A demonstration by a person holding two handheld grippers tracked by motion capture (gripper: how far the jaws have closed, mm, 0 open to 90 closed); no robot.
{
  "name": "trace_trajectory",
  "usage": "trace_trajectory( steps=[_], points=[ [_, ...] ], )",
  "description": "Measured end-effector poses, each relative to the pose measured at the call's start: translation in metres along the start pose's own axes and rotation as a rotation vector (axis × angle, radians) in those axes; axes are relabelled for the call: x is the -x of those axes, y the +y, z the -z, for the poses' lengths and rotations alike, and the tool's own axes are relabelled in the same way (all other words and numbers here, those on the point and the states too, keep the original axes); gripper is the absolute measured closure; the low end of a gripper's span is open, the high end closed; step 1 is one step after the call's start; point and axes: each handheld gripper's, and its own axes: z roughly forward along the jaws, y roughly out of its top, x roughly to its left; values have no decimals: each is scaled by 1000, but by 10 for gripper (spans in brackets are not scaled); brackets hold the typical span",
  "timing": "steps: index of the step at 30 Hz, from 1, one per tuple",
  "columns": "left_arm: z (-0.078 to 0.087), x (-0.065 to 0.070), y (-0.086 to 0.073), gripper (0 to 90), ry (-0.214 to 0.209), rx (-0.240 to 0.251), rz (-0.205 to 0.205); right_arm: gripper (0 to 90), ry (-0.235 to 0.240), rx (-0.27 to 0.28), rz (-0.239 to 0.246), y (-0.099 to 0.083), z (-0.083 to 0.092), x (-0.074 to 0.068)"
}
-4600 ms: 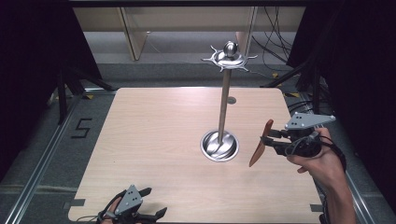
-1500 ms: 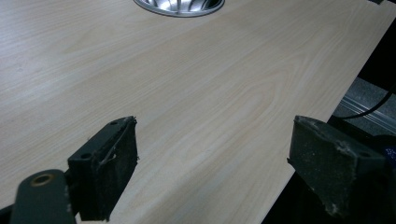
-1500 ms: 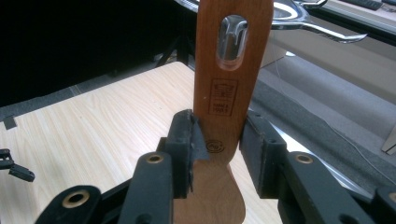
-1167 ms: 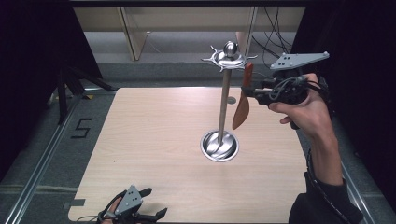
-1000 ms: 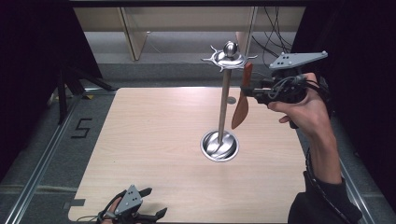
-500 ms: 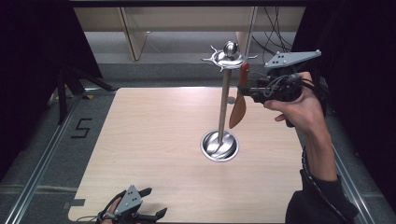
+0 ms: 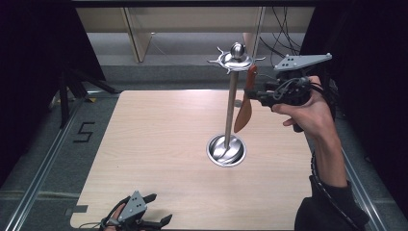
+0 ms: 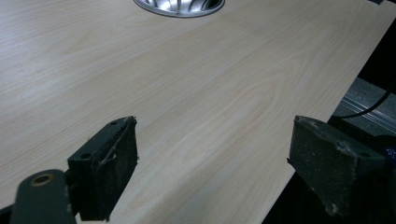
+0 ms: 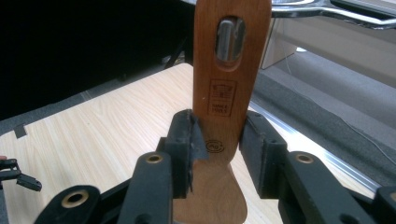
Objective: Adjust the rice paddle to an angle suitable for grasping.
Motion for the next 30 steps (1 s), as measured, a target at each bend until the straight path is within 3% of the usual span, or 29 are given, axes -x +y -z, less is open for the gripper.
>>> trace_trajectory(
  steps=[3, 6, 9, 10, 12, 13, 14, 30],
  points=[
    [1, -1, 0, 149, 5, -14, -16, 627, 2, 9, 0, -2, 2, 1],
    [0, 0, 0, 149, -1, 1, 3, 615, -3, 18, 7, -5, 4, 2],
    [0, 0, 0, 148, 0, 1, 1, 566, -15, 57, -17, -10, 7, 3],
    [0, 0, 0, 148, 0, 1, 1, 541, -6, 46, -25, -12, 9, 3],
    [1, -2, 0, 148, 8, -22, -23, 526, -19, 65, -41, -16, 10, 3],
    [0, 1, 0, 148, 1, 4, 7, 522, -12, 59, -38, -17, 12, 4],
    [-1, 0, 0, 148, -2, 7, 8, 513, -14, 83, -41, -20, 11, 3],
    [-1, 0, 0, 149, 0, 2, 10, 464, -24, 89, -33, -46, 21, -7]
  ],
)
